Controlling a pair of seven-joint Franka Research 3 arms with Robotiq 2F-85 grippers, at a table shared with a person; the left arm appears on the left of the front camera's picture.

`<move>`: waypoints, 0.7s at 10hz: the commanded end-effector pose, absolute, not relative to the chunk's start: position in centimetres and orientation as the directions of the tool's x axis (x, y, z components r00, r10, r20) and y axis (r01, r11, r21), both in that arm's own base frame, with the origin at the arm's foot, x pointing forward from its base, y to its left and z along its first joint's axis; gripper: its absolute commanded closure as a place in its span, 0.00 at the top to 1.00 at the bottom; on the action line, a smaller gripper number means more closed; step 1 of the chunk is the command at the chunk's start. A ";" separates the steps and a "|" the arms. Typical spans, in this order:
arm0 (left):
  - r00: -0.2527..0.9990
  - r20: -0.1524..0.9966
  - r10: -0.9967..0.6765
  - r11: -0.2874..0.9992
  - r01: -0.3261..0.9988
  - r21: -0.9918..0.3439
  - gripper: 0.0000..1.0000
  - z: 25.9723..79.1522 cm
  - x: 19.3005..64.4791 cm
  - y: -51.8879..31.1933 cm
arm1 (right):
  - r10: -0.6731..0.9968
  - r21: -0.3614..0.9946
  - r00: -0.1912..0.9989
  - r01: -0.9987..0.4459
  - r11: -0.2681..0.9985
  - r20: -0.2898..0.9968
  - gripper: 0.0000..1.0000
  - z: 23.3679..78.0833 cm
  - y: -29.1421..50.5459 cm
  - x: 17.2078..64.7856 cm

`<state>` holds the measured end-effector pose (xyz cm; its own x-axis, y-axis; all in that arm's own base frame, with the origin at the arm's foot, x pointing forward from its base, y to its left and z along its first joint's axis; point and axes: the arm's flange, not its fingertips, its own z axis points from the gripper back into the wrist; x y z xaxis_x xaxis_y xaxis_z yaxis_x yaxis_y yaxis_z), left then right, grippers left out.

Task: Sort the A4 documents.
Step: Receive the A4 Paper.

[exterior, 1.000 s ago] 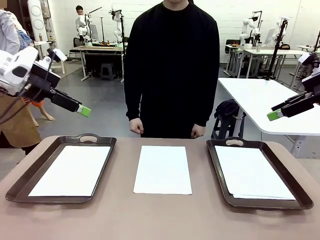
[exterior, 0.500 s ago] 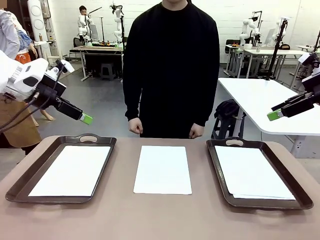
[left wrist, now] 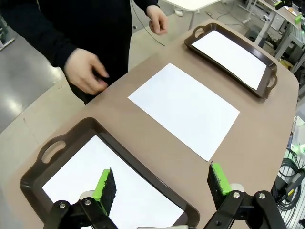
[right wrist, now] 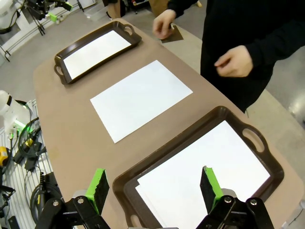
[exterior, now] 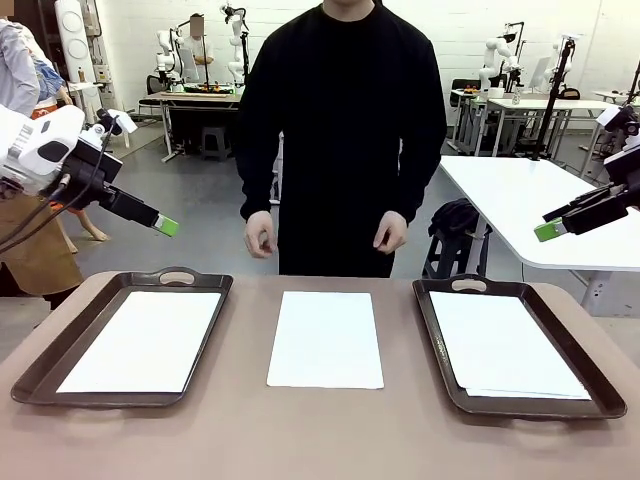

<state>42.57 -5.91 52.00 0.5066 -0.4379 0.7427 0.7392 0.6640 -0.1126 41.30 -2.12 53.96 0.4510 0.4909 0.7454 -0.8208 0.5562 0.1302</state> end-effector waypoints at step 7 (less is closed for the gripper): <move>0.492 0.743 -0.454 0.649 0.753 -0.103 1.00 51.7 42.5 -6.1 | 0.473 0.135 0.441 -0.824 0.550 0.762 1.00 53.7 -1.9 41.4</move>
